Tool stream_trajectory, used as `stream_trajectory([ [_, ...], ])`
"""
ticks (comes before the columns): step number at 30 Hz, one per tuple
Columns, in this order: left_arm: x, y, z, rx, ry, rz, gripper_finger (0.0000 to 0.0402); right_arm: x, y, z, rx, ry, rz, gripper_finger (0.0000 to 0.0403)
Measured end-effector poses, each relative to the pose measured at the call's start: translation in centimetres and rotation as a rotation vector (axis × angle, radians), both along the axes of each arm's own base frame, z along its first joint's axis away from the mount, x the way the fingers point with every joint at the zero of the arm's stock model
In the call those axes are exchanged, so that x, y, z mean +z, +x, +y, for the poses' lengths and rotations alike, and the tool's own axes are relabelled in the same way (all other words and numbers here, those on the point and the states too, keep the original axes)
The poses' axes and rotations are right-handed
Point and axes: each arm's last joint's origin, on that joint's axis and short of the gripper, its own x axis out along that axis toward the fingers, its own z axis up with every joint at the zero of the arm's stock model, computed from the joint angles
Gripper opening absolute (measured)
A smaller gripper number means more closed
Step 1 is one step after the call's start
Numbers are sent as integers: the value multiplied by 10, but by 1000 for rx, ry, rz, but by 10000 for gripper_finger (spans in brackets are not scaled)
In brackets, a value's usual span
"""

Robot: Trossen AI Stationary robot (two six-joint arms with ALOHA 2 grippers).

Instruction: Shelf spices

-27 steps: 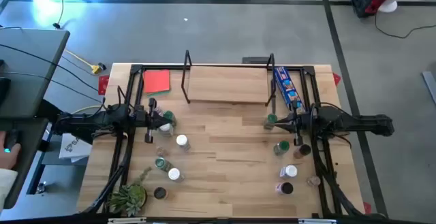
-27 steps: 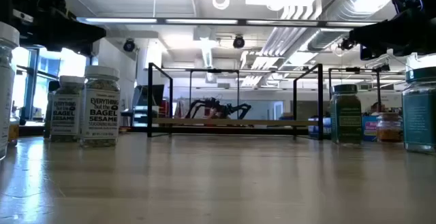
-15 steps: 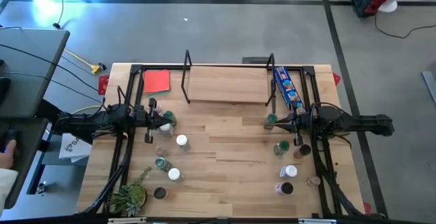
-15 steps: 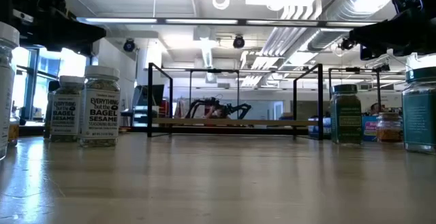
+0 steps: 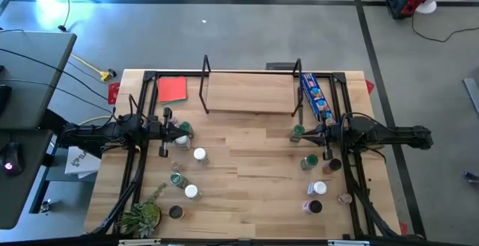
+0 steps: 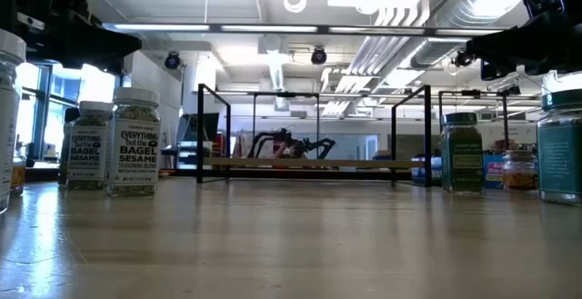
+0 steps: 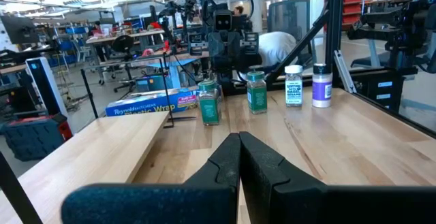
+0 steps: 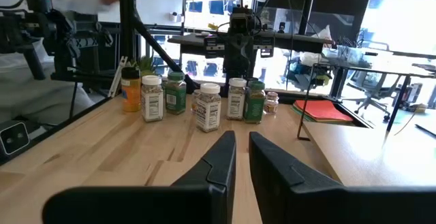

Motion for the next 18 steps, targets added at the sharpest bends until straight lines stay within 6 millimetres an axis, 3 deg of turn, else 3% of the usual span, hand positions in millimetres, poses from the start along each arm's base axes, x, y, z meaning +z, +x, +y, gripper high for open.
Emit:
stream_trajectory([
  [11,0,0,0,0,0,0,1,0,0,0,0,0,0,35],
  [14,0,0,0,0,0,0,1,1,0,-1,-11,78,-4,35],
  [18,0,0,0,0,0,0,1,18,-2,-1,12,188,-163,35],
])
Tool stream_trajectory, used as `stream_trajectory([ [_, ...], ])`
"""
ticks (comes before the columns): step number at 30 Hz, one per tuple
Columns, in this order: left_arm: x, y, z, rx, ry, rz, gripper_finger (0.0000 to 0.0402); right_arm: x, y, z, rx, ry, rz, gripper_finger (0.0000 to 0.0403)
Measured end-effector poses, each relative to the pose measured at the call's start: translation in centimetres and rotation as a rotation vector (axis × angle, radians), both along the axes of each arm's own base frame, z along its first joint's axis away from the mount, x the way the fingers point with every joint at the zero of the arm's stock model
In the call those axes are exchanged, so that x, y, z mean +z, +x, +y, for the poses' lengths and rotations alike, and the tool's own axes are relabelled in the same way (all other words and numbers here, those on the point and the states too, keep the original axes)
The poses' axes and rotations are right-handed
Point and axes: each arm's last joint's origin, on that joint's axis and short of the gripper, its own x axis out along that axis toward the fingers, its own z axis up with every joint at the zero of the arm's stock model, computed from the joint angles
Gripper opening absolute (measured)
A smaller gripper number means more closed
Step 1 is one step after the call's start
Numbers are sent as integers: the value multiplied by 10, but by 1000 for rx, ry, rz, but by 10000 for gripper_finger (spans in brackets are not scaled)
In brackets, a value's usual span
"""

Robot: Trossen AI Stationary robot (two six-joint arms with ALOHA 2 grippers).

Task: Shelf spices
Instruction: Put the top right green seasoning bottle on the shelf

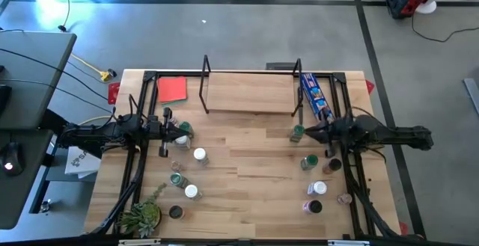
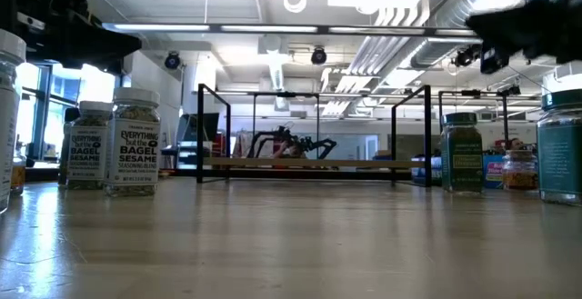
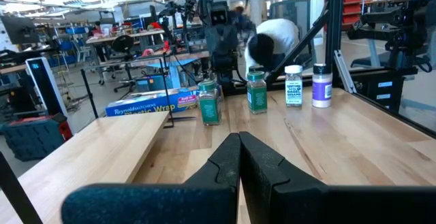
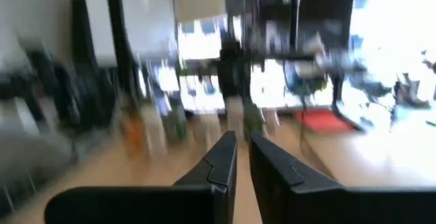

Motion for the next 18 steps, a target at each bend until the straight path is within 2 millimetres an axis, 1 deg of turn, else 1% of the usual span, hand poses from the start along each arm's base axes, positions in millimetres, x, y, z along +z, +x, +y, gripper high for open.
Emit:
stream_trajectory([
  [2,0,0,0,0,0,-1,1,12,-2,1,39,50,-124,35],
  [4,0,0,0,0,0,0,1,24,-5,3,48,48,-252,35],
  [7,0,0,0,0,0,0,1,44,-7,2,-46,-11,-382,35],
  [9,0,0,0,0,0,0,1,59,-3,2,-121,-32,-373,35],
  [12,0,0,0,0,0,-1,1,88,11,2,-189,-74,-323,35],
  [14,0,0,0,0,3,0,1,108,24,3,-193,-87,-287,35],
  [18,0,0,0,3,92,-2,1,141,55,6,-176,-52,-240,35],
])
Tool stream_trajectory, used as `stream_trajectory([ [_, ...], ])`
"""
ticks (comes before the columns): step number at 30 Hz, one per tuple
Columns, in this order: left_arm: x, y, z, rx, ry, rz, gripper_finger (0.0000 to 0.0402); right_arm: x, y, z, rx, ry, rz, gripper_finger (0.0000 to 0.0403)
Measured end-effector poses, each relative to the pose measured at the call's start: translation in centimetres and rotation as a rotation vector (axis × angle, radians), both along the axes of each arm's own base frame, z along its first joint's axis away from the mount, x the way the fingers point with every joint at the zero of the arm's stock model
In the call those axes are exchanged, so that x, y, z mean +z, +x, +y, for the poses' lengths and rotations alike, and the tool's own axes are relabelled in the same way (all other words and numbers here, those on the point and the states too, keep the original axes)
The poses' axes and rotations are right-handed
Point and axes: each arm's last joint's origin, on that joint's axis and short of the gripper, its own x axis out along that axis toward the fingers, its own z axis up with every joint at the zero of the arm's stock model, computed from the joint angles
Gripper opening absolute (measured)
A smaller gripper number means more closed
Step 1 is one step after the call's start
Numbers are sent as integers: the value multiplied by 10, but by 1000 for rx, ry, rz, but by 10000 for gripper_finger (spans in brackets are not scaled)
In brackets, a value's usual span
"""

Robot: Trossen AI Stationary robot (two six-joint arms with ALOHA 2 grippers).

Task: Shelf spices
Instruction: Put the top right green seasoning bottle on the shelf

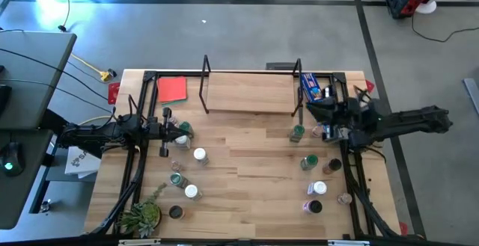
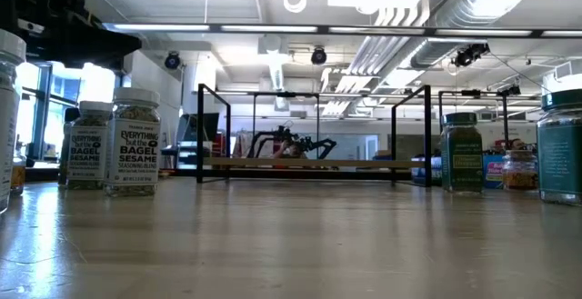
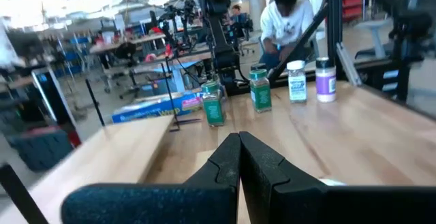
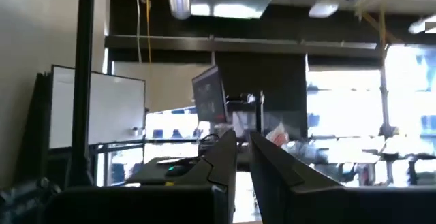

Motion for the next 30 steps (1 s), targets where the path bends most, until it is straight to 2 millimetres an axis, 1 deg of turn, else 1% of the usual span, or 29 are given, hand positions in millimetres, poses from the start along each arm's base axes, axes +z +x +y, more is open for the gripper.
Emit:
stream_trajectory([
  [2,0,0,1,19,2,-1,1,12,15,1,16,34,20,35],
  [3,0,0,1,38,-7,-4,1,19,21,2,7,25,22,35],
  [6,1,0,2,68,-56,-10,1,40,43,-2,-95,-30,59,35],
  [8,1,0,2,72,-100,-12,1,48,57,-6,-175,-26,165,35],
  [10,1,0,2,72,-142,-14,1,55,69,-11,-262,-22,340,35],
  [13,1,0,2,71,-183,-16,1,62,83,-23,-377,31,639,40],
  [15,1,0,2,71,-193,-16,1,65,90,-29,-393,71,830,52],
  [18,1,0,2,71,-191,-16,1,65,101,-35,-336,121,1111,87],
  [21,1,0,2,71,-192,-16,1,56,110,-36,-259,214,1400,136],
  [24,1,0,2,71,-198,-16,1,34,117,-29,-140,263,1669,187],
  [27,1,0,2,73,-198,-16,1,7,117,-9,-36,254,1823,224],
  [29,1,0,2,74,-198,-17,1,-10,109,1,-21,251,1897,239],
  [30,1,0,2,74,-198,-17,1,-16,105,2,-35,259,1917,244],
])
